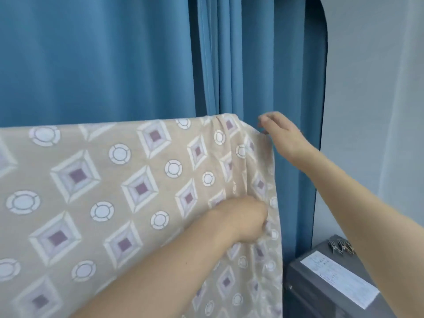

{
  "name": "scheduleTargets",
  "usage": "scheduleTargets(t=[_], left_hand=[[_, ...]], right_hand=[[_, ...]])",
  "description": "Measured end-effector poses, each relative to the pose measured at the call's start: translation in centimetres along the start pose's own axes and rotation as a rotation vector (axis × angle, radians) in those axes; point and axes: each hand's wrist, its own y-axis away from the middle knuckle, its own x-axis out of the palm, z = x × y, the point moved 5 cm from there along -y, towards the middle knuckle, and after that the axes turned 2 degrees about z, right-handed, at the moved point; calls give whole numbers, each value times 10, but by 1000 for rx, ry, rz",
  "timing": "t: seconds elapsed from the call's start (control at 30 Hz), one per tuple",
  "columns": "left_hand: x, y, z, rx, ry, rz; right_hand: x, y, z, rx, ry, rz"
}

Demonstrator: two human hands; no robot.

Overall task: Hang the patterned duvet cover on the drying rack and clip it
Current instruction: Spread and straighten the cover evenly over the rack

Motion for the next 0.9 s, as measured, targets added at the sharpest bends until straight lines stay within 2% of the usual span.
scheduleTargets(t=[0.03,0.13,0.2,0.23,0.33,0.4,0.47,0.53,0.57,0.63,0.73,0.8,0.9], left_hand=[[-19,11,1,-15,-71,-96],[-87,44,7,5,-335,-592],[-123,62,24,-125,-460,-884],[-136,69,34,-220,-487,-940],[-153,80,68,-479,-425,-799],[-150,82,86,-556,-390,-740],[-145,84,91,-559,-429,-726],[-144,86,91,-517,-482,-761],[-142,84,90,-497,-490,-761],[-141,81,91,-483,-480,-748],[-138,77,94,-519,-490,-752],[-137,79,97,-549,-497,-760],[-137,83,100,-561,-503,-755]], right_hand=[[11,-1,16,-72,15,70],[40,-1,38,-170,11,201],[45,-4,39,-177,-39,163],[45,-6,38,-174,-44,112],[36,-11,28,-147,3,-66],[20,-14,15,-102,18,-222],[-5,-18,-13,13,63,-395],[-29,-18,-47,182,263,-483],[-38,-18,-61,240,338,-477],[-43,-21,-78,292,272,-426],[-30,-21,-77,474,-196,-324],[-18,-13,-77,611,-477,-181],[-14,4,-88,696,-428,82]])
